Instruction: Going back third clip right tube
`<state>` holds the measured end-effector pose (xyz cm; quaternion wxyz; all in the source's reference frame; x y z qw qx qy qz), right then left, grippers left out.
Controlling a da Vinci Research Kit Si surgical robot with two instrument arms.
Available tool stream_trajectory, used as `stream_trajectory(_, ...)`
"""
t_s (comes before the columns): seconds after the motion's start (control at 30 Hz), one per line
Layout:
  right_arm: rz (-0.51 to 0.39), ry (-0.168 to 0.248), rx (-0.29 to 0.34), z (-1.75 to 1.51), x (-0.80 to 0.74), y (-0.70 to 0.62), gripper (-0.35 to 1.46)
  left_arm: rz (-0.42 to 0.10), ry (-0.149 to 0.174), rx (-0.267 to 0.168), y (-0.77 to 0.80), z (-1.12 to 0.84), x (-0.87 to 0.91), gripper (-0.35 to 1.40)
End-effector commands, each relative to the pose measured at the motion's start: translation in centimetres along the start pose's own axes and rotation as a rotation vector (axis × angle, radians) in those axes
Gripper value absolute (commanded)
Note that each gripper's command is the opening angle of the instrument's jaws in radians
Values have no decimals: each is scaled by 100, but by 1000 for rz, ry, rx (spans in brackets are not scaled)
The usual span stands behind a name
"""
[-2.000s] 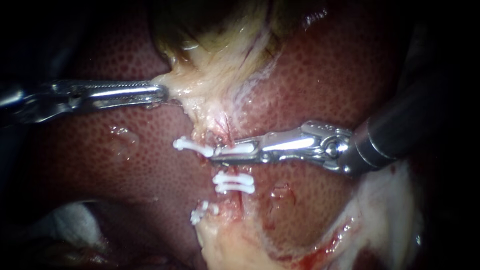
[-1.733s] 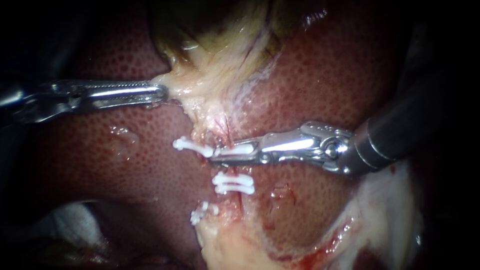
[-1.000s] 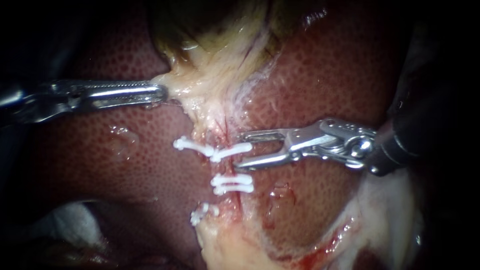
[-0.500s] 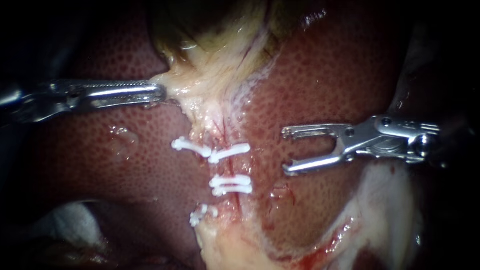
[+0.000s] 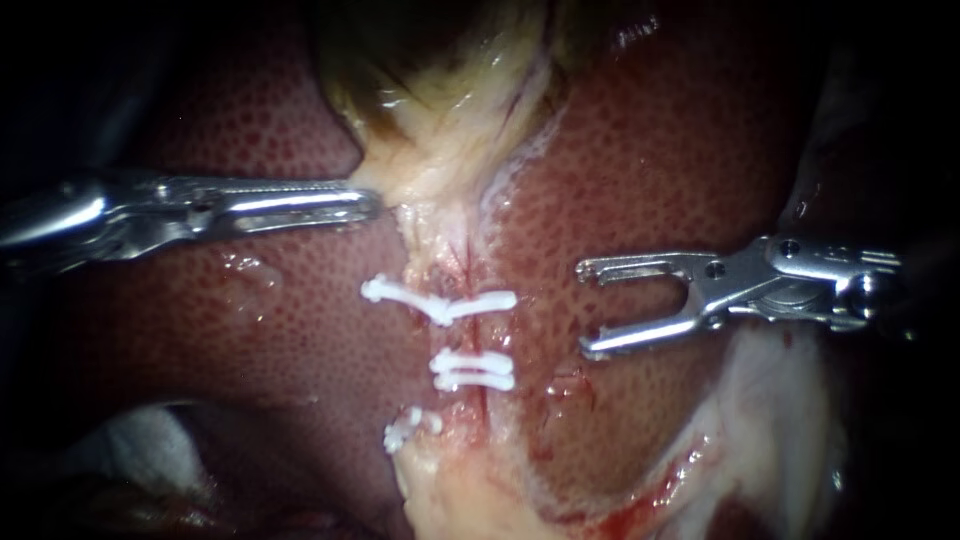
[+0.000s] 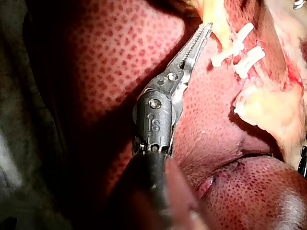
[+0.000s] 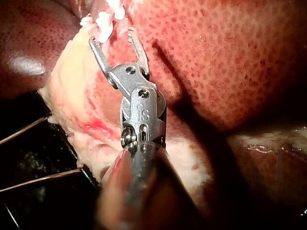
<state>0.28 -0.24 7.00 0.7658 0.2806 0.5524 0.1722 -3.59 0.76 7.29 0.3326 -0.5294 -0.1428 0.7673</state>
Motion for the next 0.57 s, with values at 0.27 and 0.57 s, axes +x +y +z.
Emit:
stream_trajectory(0.27,0,0,0,0,0,-1,50,5,-16,-4,1,18,-10,-35)
stream_trajectory(0.57,0,0,6,1,1,-2,50,5,-16,-5,1,16,-10,-35)
